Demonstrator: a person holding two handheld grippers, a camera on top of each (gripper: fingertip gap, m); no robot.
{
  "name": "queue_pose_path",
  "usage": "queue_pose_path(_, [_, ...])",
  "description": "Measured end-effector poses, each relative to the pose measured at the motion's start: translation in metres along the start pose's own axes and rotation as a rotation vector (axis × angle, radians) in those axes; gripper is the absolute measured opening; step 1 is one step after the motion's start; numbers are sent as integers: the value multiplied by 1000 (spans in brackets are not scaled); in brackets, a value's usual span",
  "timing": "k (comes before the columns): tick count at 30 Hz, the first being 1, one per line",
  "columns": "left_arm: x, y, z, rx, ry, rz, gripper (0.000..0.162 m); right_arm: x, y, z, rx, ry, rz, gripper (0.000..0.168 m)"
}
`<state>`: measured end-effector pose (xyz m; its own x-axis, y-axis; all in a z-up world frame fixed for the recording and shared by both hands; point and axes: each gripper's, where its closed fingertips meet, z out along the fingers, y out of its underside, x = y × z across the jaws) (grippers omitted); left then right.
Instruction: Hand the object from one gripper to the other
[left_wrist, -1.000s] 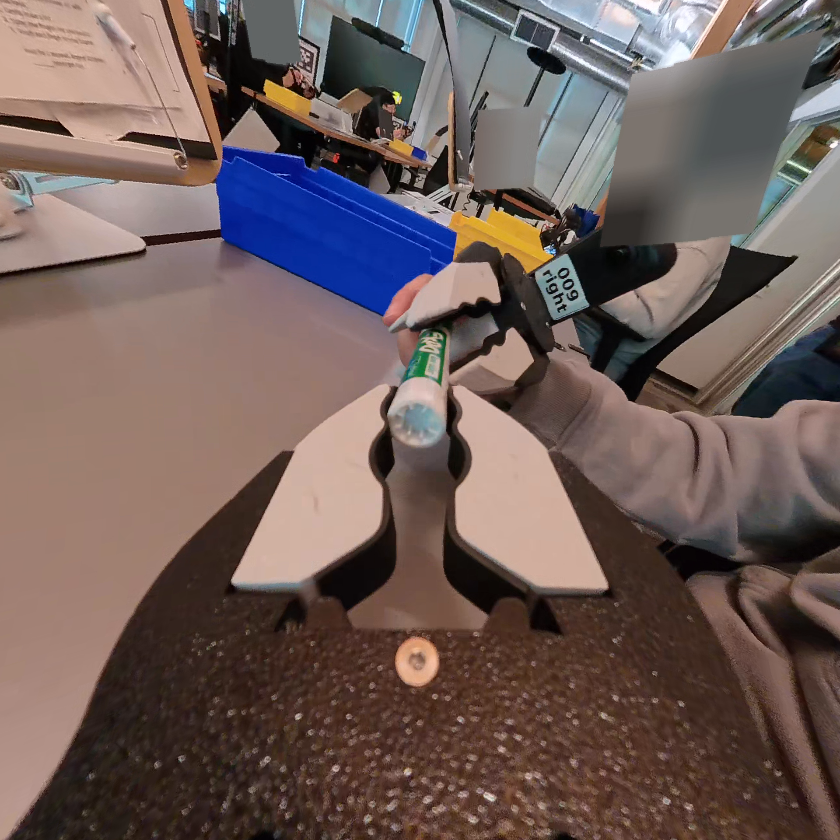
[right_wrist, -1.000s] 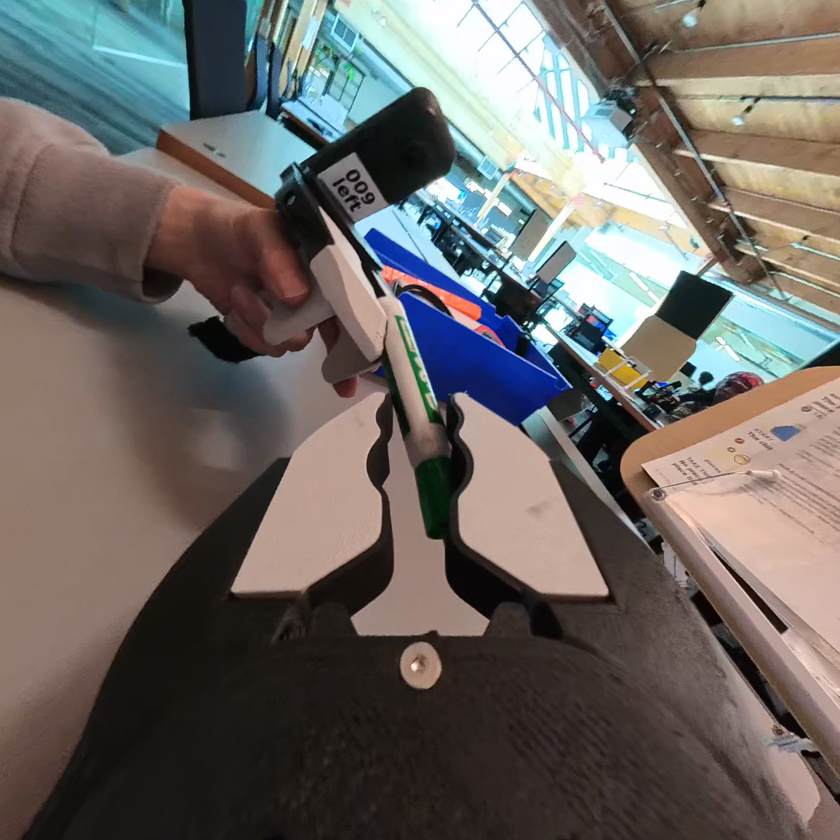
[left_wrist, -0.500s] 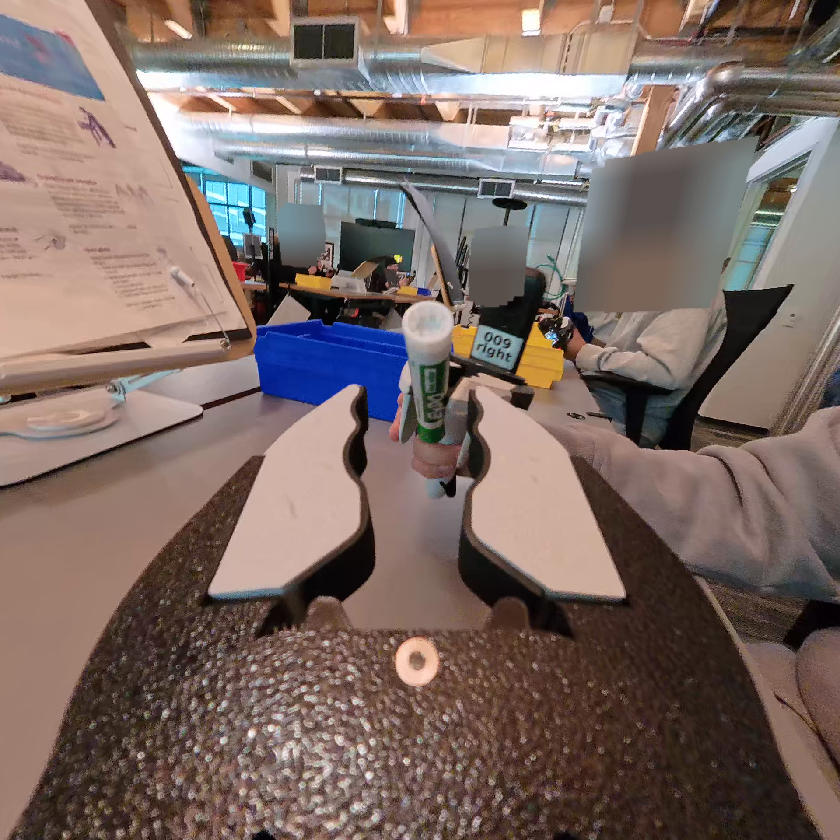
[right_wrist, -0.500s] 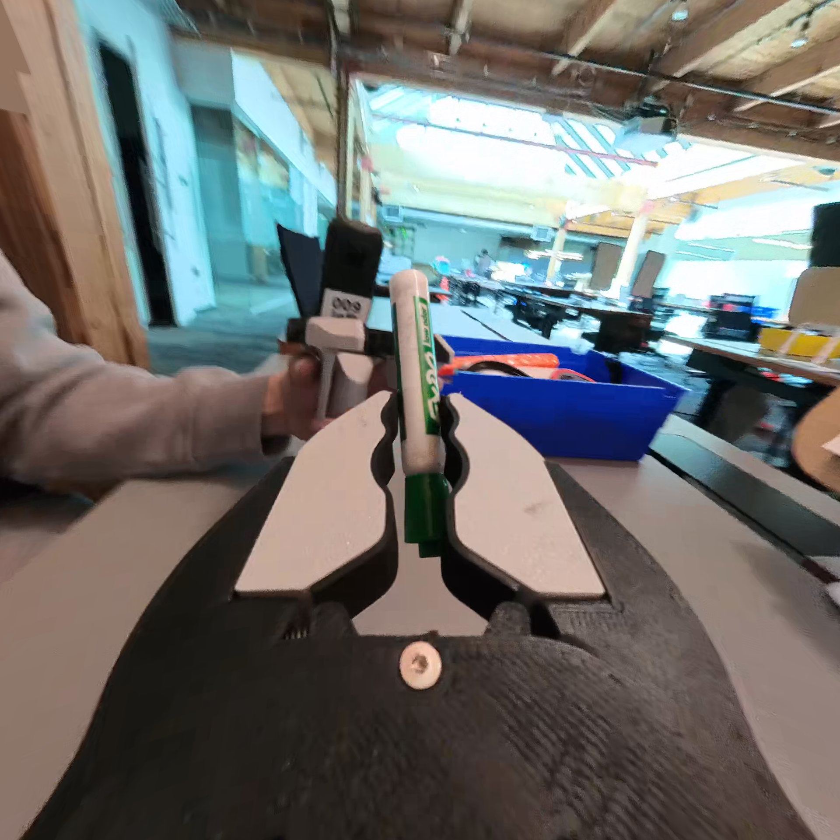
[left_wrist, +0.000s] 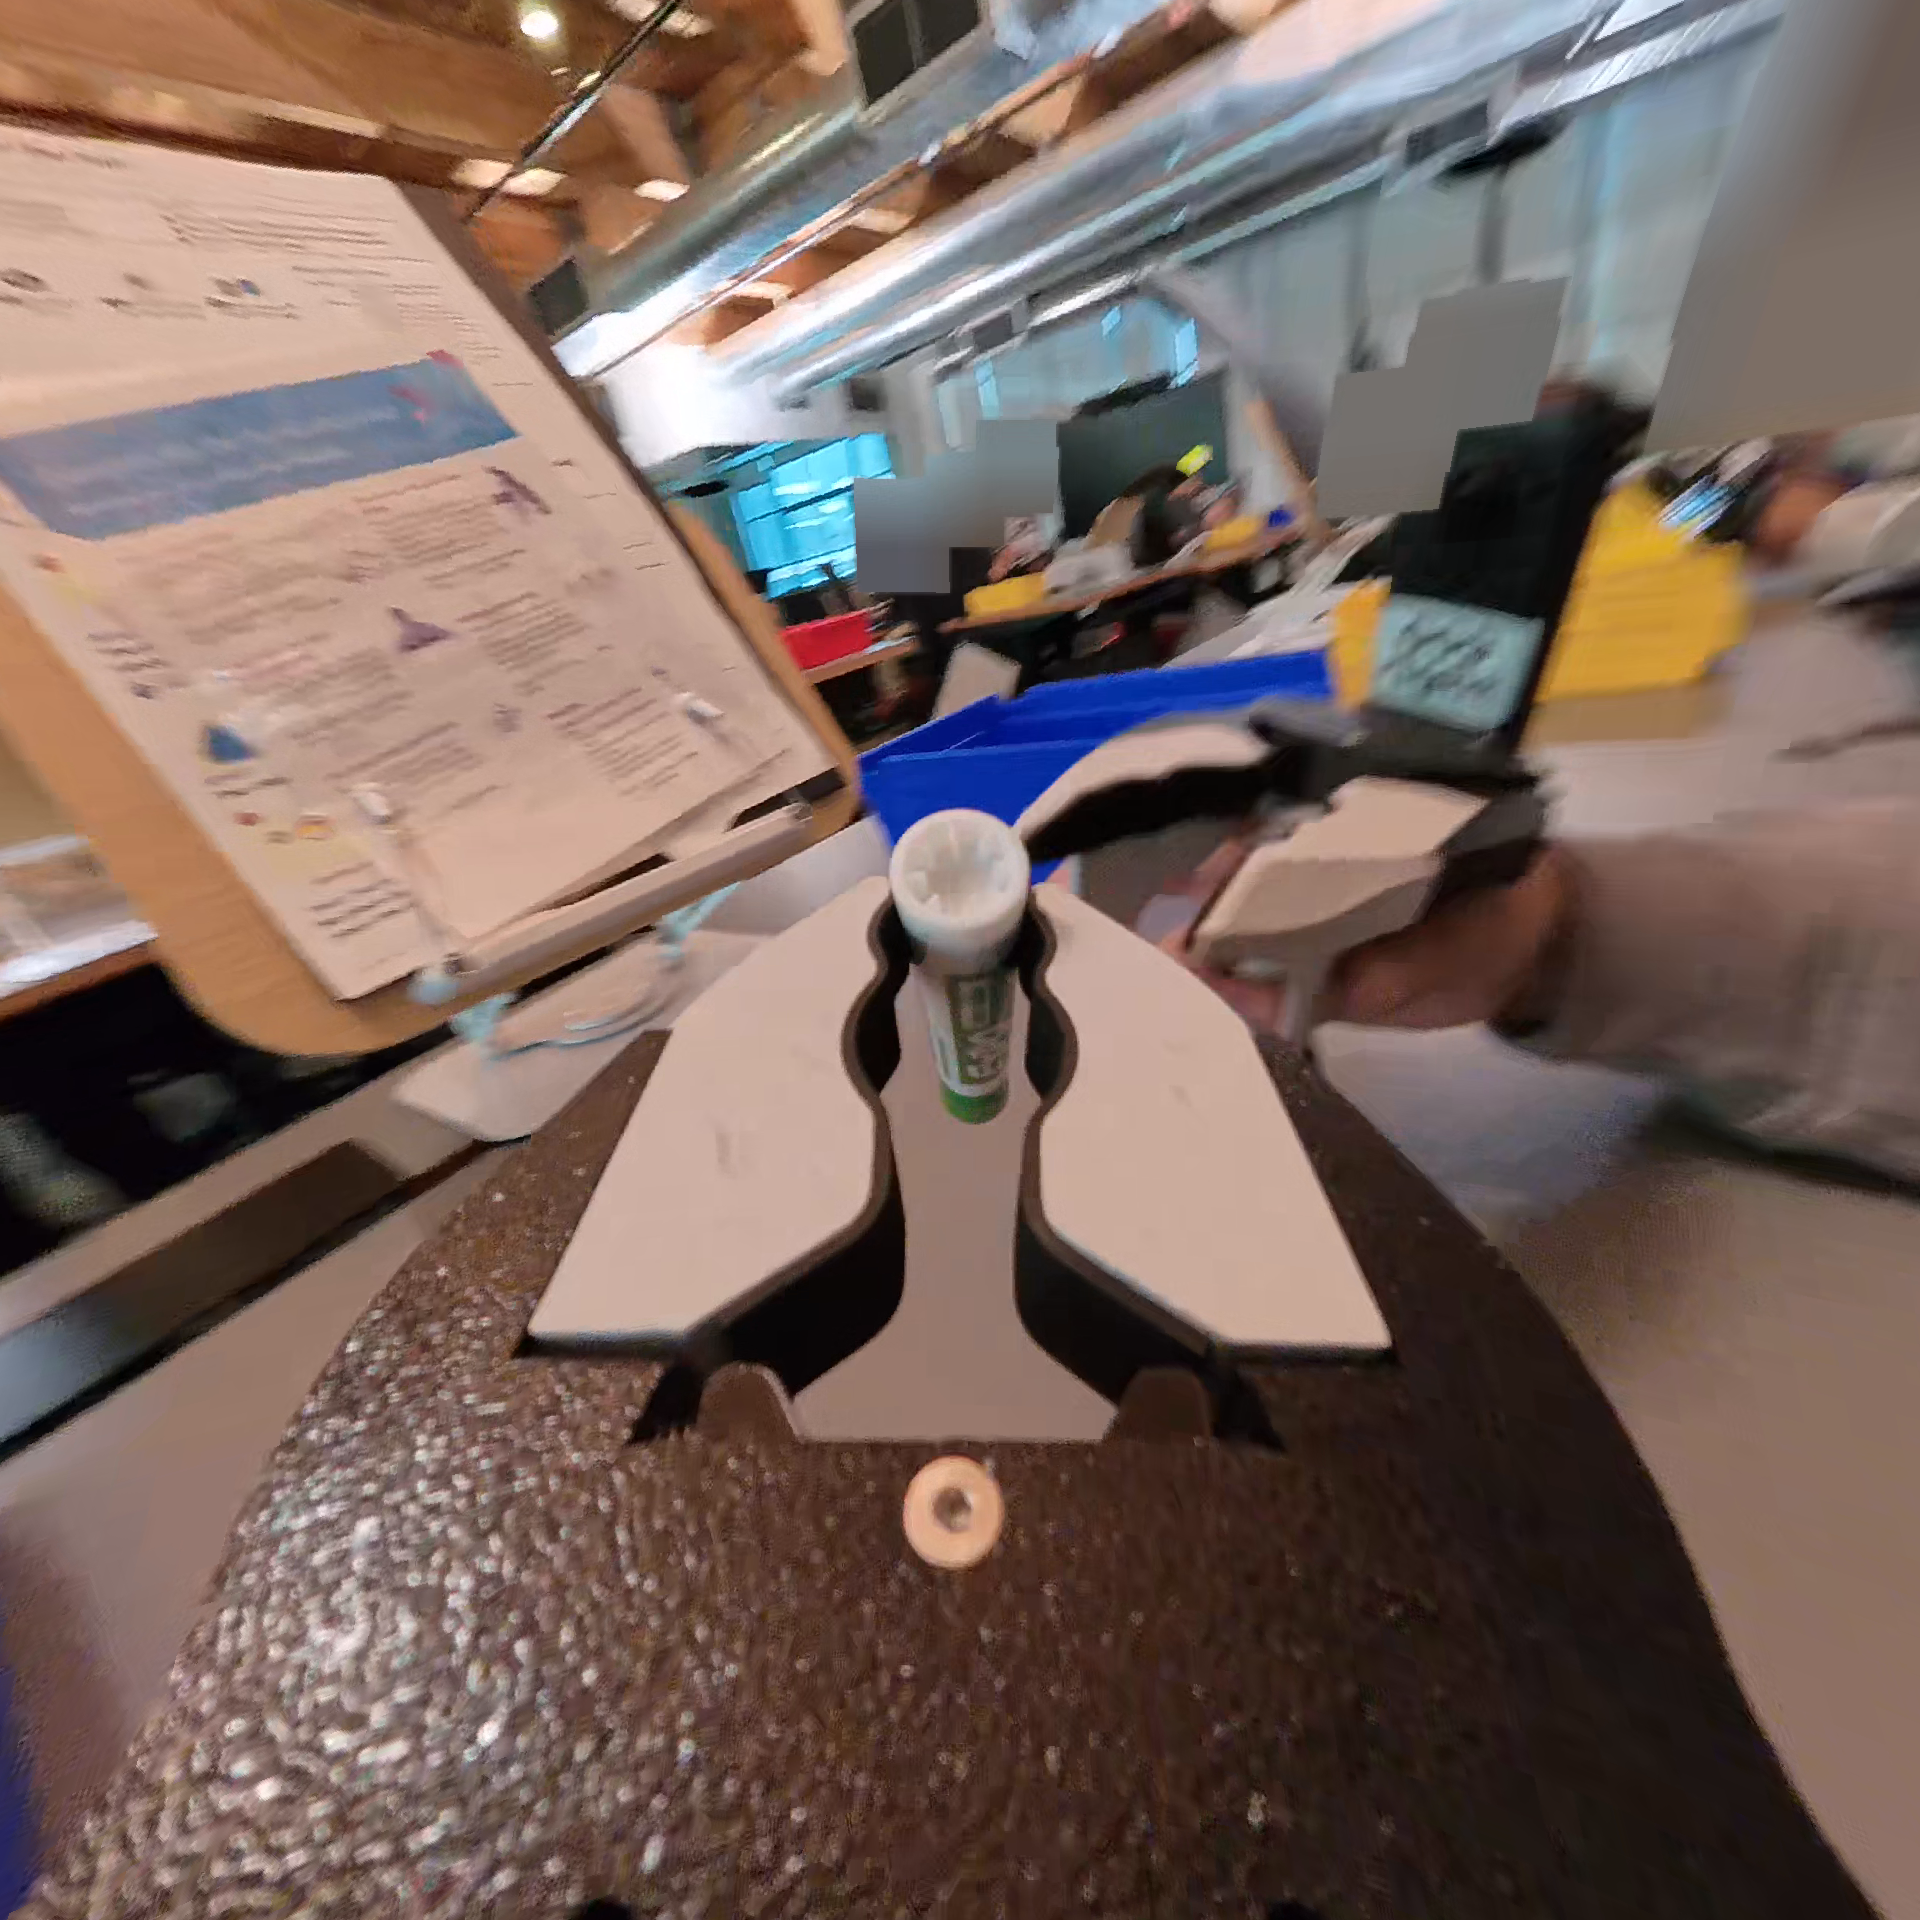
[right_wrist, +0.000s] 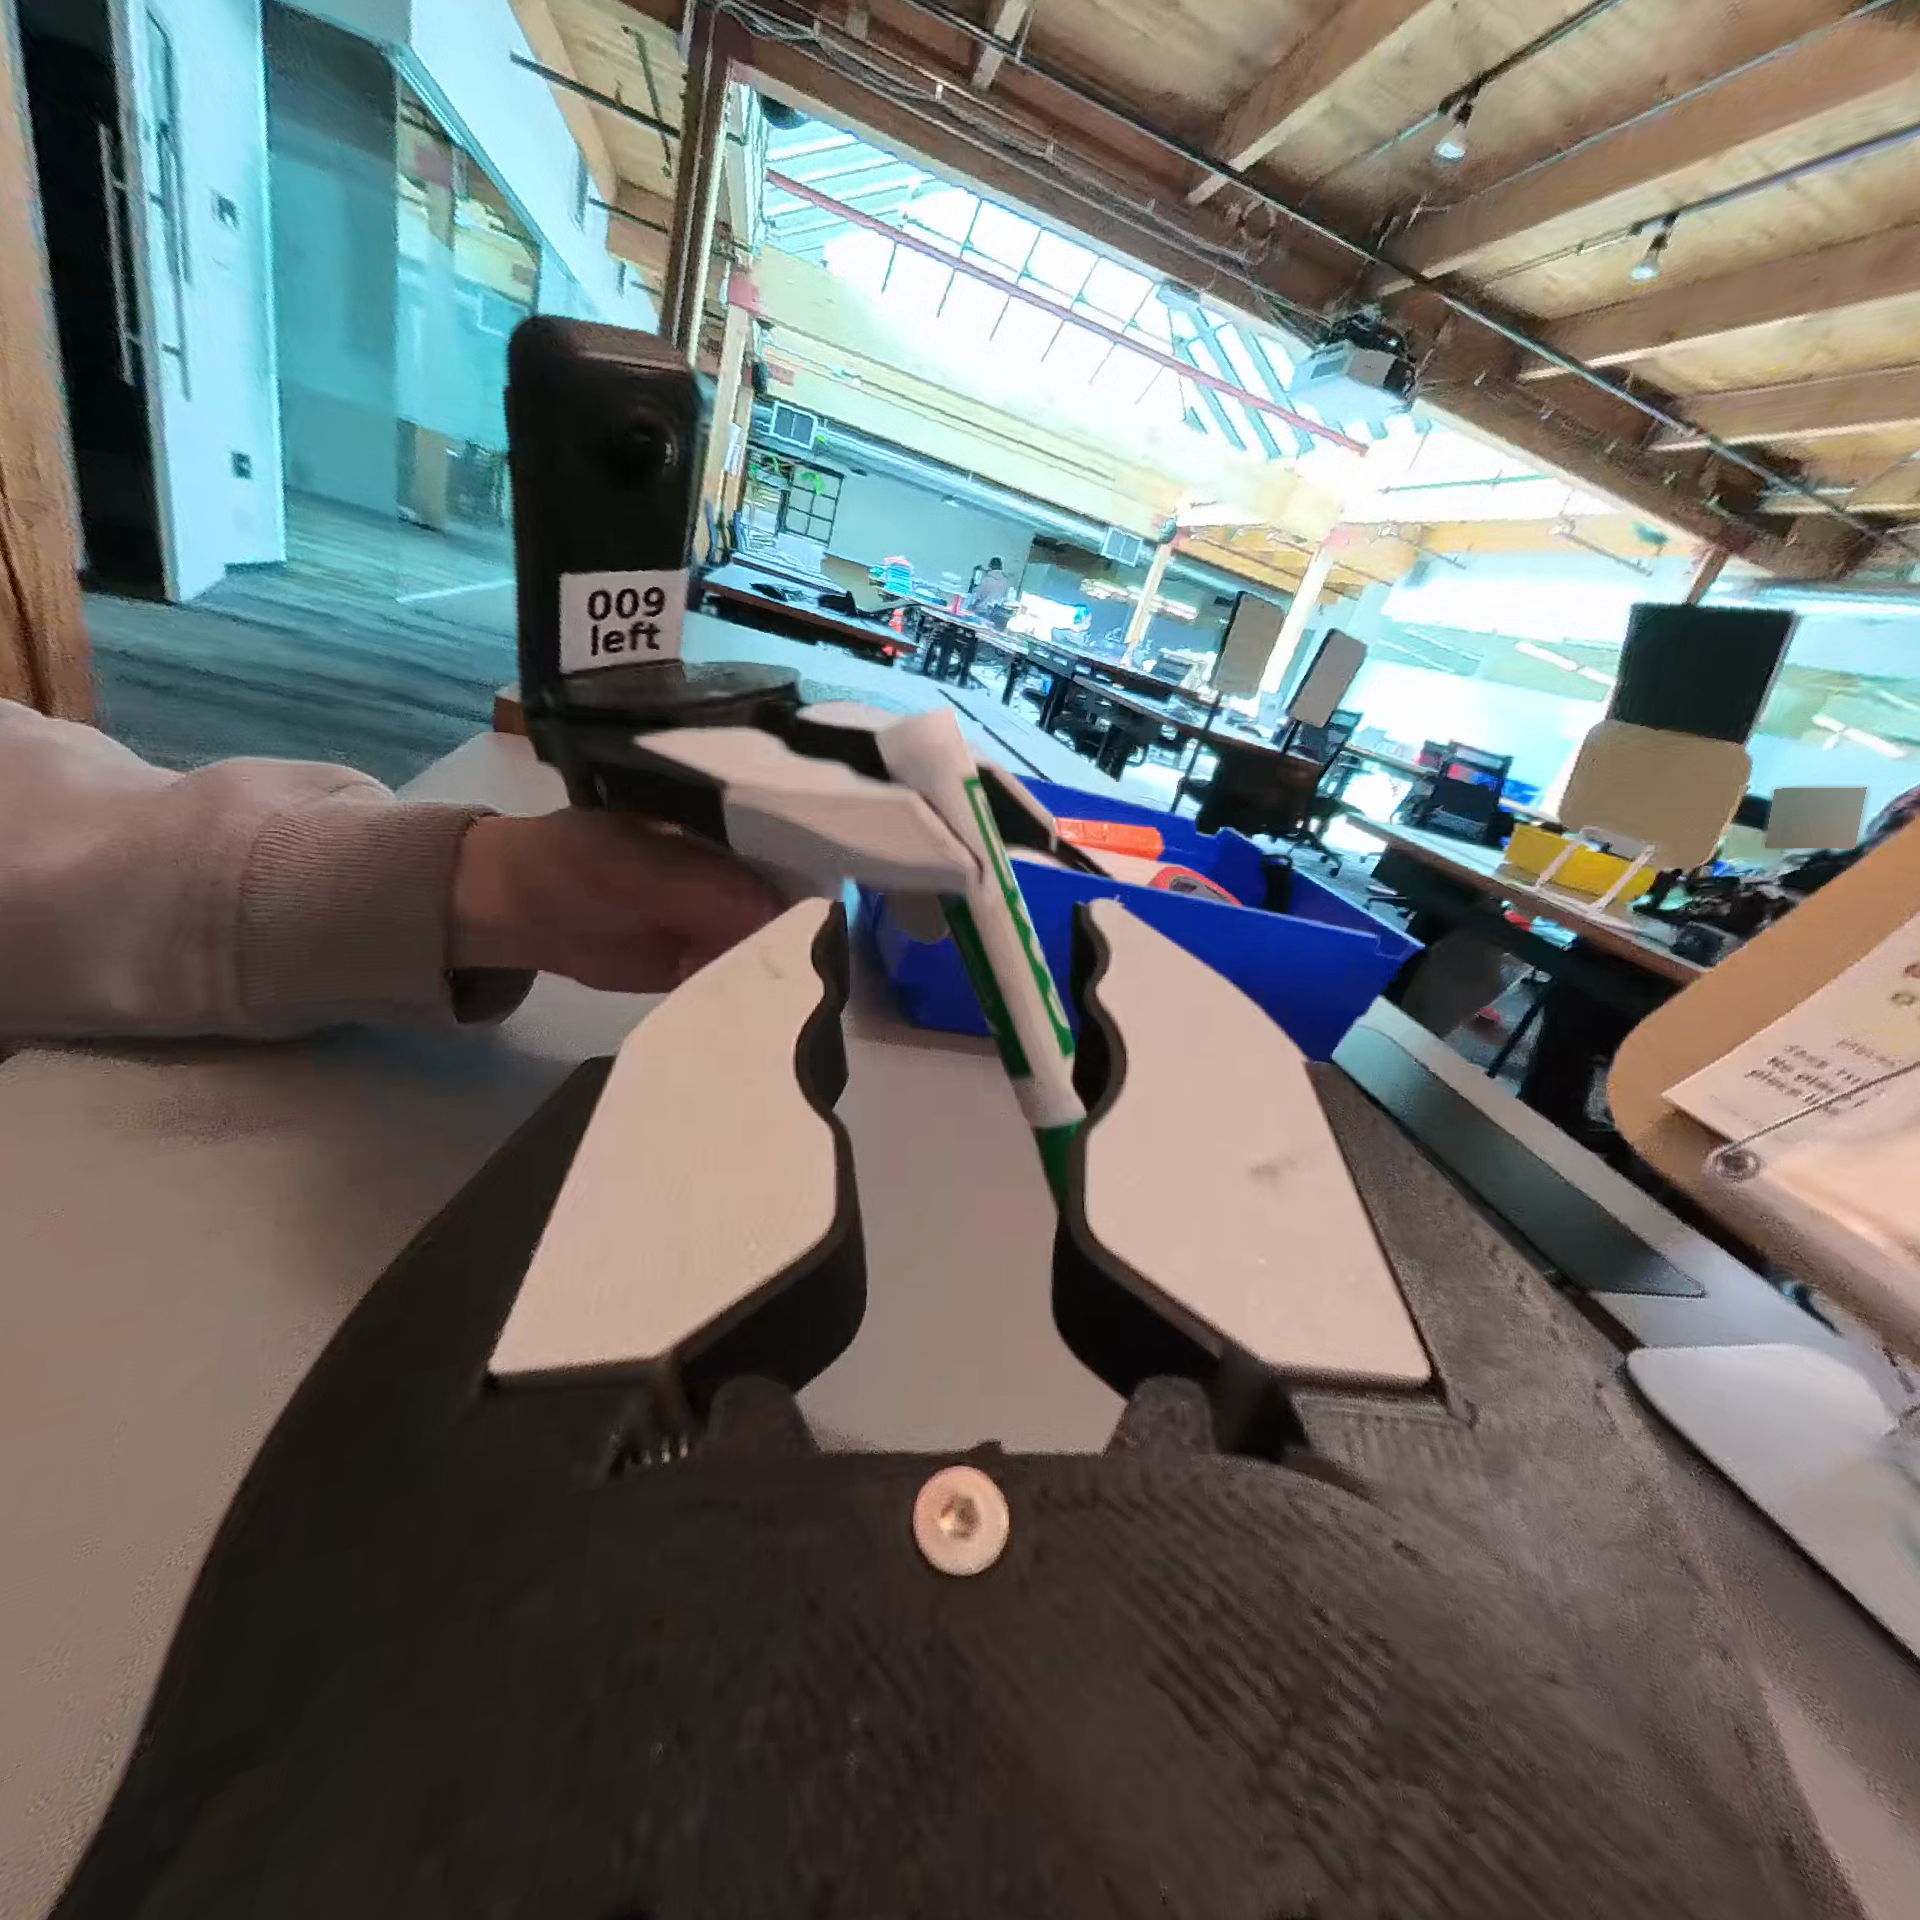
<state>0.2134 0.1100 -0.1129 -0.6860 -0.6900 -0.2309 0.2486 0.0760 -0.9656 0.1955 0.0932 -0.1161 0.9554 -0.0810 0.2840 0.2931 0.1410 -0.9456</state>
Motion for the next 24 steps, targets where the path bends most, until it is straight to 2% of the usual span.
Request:
queue_pose_path(2, [-2,7,3,-63,-64,137,20,0,-5,4,1,19,-8,40])
queue_pose_path(4, [4,10,6,-82,-59,206,20,7,3,6,-53,86,-45,39])
queue_pose_path(11, [0,-2,2,-1,-24,9,20,12,32,-5,-209,74,-186,41])
queue_pose_path(14, [4,-4,1,13,23,-30,20,10,41,3,-259,95,-249,33])
queue_pose_path(17, [12,-1,3,-5,63,-23,20,8,50,8,-310,107,-309,17])
queue_pose_path(21, [11,-8,2,52,48,-20,20,7,44,12,-264,93,-189,17])
queue_pose_path(24, [8,-18,-3,133,37,-30,30,15,19,8,-68,105,43,17])
